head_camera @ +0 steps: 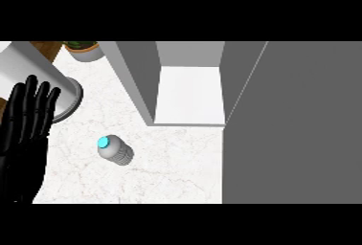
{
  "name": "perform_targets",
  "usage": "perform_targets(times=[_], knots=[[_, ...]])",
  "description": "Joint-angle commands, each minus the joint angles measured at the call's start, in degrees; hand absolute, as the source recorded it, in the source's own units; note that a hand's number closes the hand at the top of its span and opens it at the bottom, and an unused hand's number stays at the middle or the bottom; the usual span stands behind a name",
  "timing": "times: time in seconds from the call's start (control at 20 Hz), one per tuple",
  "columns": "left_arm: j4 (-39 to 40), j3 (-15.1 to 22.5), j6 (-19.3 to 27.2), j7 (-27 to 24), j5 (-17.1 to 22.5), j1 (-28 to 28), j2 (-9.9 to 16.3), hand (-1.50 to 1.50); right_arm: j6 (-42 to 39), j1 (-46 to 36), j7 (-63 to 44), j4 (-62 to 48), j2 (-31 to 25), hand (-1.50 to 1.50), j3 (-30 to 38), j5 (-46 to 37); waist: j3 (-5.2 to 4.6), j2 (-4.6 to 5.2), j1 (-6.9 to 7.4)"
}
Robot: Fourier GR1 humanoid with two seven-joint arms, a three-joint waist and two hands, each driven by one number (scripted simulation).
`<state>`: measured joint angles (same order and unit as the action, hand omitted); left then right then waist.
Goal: Pick up the bottled water, place it into the cabinet and close the cabinet
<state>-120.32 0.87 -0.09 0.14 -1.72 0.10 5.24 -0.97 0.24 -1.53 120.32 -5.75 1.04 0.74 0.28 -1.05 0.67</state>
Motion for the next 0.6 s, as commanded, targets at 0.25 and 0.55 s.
perform_targets(times=[0.25,0.55], knots=[[-7.12,9.22,-7.2,2.16,5.26,4.37,-0.88,-1.5,-1.23,14.59,2.62,10.0,1.78,-1.5,-2.85,-1.35,-0.26,0.68,-1.54],[-12.57,16.67,-5.21,18.81,14.37,12.28,-4.0,-1.5,-5.84,18.44,-8.8,15.76,1.81,-1.5,-8.19,10.47,-0.25,0.65,-1.01]])
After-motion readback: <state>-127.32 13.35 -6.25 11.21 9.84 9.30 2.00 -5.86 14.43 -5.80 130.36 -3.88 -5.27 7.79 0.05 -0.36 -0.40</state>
